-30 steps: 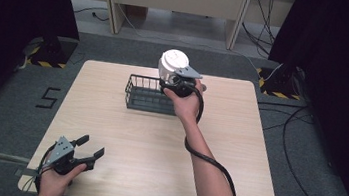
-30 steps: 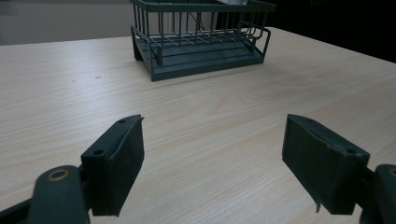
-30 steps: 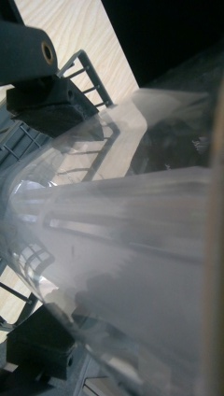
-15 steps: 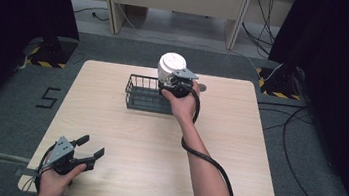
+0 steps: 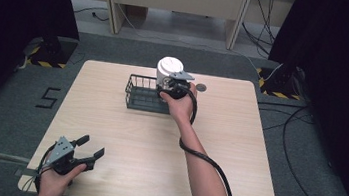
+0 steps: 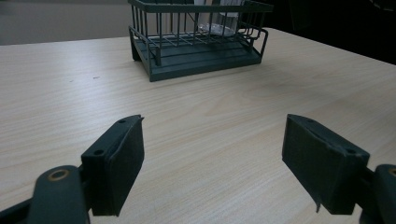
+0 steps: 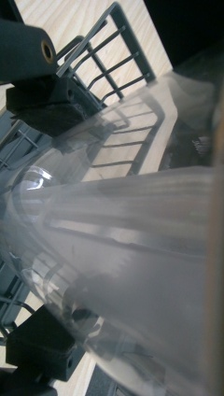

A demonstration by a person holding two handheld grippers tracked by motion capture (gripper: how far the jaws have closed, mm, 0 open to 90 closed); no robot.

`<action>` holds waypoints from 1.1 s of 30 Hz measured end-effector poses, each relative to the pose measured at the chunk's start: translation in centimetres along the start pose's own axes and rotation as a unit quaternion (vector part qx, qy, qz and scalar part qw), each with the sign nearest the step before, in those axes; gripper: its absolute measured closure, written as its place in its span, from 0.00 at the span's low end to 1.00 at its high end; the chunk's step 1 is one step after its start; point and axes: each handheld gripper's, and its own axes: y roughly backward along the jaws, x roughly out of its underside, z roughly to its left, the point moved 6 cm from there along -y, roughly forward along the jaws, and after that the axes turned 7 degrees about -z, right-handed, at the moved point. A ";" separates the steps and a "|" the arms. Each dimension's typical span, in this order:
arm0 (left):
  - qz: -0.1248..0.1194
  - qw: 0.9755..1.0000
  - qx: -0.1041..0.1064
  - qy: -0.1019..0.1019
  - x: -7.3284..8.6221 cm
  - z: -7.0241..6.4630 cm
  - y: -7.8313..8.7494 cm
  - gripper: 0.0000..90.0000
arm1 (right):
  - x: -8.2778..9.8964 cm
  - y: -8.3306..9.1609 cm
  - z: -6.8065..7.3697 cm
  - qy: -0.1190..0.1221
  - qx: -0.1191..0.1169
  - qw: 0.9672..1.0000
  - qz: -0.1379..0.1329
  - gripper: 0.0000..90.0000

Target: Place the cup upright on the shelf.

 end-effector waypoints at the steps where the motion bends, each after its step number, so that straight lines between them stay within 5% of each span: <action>1: 0.000 1.000 0.000 0.000 0.0 0.0 0.0 0.23 | 0.1 0.0 0.0 -0.001 0.001 1.000 0.001 0.20; 21: 0.000 1.000 0.002 0.001 0.0 -0.1 -0.1 0.23 | 0.7 -0.2 0.2 -0.005 0.004 1.000 0.003 0.19; 33: 0.001 1.000 0.002 0.001 0.0 -0.1 -0.1 0.23 | 0.4 1.6 0.4 -0.011 -0.004 1.000 -0.012 0.17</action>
